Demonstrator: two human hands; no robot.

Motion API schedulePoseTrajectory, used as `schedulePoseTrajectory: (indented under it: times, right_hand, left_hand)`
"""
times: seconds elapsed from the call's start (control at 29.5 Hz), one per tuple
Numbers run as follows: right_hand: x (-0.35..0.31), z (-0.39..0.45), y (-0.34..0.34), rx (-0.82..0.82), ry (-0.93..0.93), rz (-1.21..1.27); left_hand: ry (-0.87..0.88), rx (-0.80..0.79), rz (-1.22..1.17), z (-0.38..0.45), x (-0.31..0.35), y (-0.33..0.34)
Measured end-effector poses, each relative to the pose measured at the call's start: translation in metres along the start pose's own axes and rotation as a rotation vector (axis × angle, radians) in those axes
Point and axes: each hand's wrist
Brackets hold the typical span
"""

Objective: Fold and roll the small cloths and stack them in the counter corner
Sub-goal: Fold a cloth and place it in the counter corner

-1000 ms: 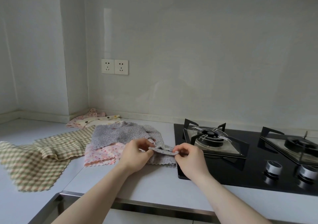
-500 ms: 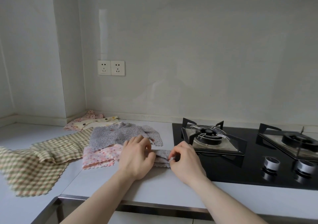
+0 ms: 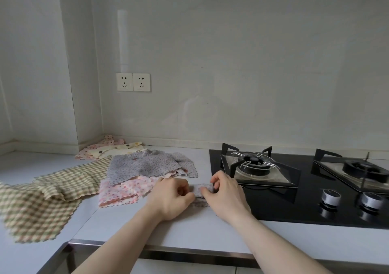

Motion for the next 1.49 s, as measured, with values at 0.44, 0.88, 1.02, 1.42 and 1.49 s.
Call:
schedulePoseTrajectory:
  times: [0.44, 0.88, 1.02, 1.42, 1.49]
  right_hand:
    - [-0.009, 0.001, -0.007, -0.172, 0.108, -0.014]
    - [0.000, 0.006, -0.022, -0.162, 0.294, 0.375]
    - [-0.011, 0.015, -0.030, -0.241, 0.419, 0.435]
    - [-0.145, -0.066, -0.155, -0.327, 0.961, 0.645]
    - [-0.163, -0.076, -0.176, -0.288, 0.967, 0.682]
  left_hand:
    - [-0.035, -0.135, 0.131, 0.002, -0.005, 0.005]
    - [-0.258, -0.152, -0.485, 0.005, 0.001, -0.022]
    - [-0.402, -0.275, -0.513, 0.009, 0.010, -0.034]
    - [-0.570, -0.589, -0.720, -0.034, 0.088, -0.210]
    - [-0.501, -0.625, -0.725, -0.022, 0.091, -0.229]
Point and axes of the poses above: each hand's wrist, its own z-axis towards the middle knuckle, its own y-axis out of the palm, x = y × z, and after that the axes turned 15 degrees about z, right-handed
